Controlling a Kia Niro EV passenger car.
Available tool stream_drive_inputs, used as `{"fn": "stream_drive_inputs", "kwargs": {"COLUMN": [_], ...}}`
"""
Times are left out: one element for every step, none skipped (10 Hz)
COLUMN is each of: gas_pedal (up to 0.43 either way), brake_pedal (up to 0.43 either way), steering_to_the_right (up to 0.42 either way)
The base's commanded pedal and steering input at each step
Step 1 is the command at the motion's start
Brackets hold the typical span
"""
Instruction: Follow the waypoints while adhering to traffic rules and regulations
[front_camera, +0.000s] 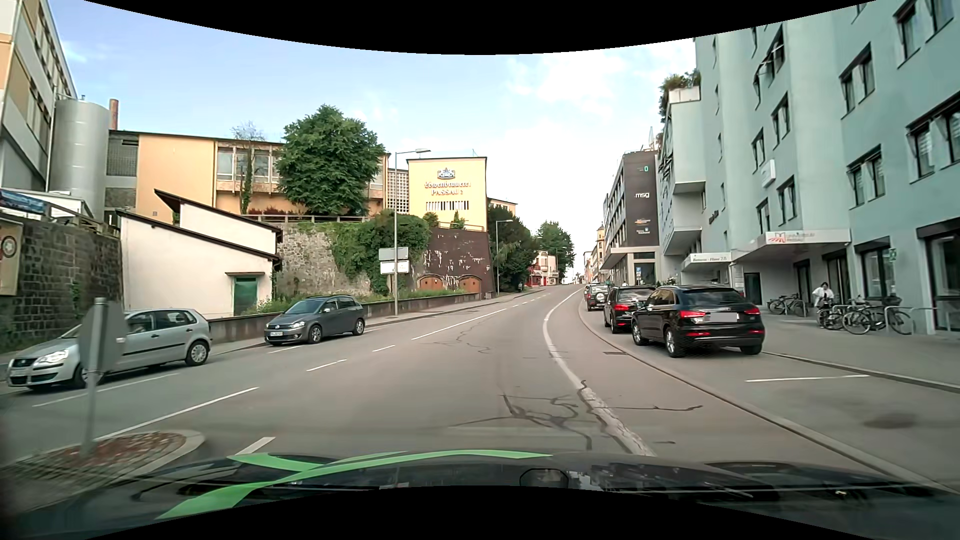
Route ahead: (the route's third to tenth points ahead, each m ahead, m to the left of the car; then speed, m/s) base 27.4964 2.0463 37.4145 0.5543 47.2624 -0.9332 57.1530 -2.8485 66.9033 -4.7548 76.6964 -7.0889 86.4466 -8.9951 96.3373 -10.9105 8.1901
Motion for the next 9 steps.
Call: {"fn": "stream_drive_inputs", "kwargs": {"gas_pedal": [0.26,0.26,0.26,0.26,0.26,0.26,0.26,0.26,0.248], "brake_pedal": [0.0,0.0,0.0,0.0,0.0,0.0,0.0,0.0,0.0], "steering_to_the_right": [-0.021,-0.015,-0.008,-0.005,-0.003,-0.003,-0.002,-0.001,0.003]}}
